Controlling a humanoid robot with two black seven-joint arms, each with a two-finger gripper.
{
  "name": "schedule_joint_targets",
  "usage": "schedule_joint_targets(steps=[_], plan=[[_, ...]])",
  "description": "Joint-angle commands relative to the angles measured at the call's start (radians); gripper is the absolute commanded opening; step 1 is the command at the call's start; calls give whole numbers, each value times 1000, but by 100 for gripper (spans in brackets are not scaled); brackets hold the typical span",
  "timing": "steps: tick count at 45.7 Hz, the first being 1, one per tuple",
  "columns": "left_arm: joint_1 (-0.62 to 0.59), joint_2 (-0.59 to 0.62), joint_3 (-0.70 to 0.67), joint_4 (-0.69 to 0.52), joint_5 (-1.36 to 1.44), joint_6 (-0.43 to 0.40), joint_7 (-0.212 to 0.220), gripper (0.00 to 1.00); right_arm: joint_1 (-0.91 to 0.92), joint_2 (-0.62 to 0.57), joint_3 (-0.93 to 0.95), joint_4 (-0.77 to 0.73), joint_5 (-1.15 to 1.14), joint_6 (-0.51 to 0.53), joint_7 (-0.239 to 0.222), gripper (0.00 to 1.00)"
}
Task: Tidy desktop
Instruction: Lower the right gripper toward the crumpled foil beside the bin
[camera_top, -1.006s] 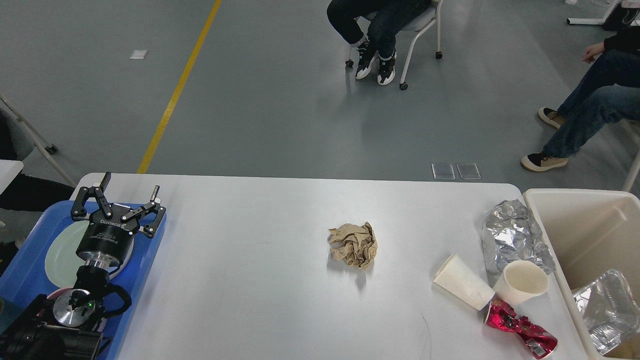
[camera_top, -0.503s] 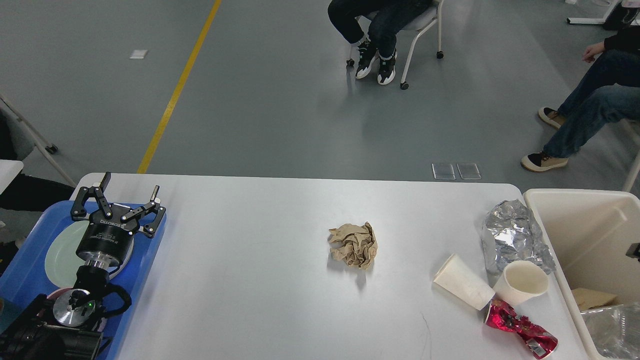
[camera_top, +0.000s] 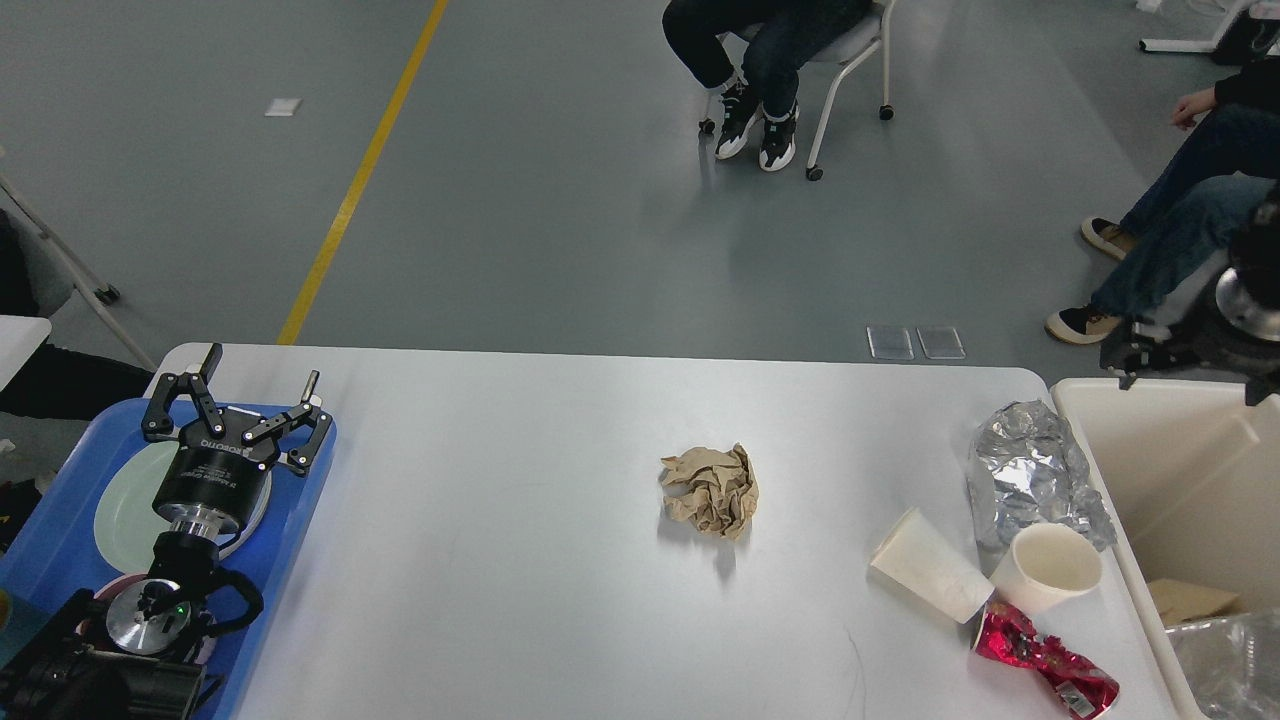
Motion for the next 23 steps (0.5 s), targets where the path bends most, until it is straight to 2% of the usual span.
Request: schedule_joint_targets(steps=[1, 7, 14, 23], plan=[[0, 0, 0, 0, 0, 0, 0, 96, 182, 14, 43, 177, 0, 56, 0, 100], [0, 0, 0, 0, 0, 0, -2, 96, 361, 15, 108, 378, 2, 51, 0, 100], [2, 0, 0, 0, 0, 0, -2, 96, 504, 46, 128, 527, 9, 42, 1, 100], [0, 0, 0, 0, 0, 0, -2, 96, 570, 84, 136, 582, 46, 41, 1, 100]])
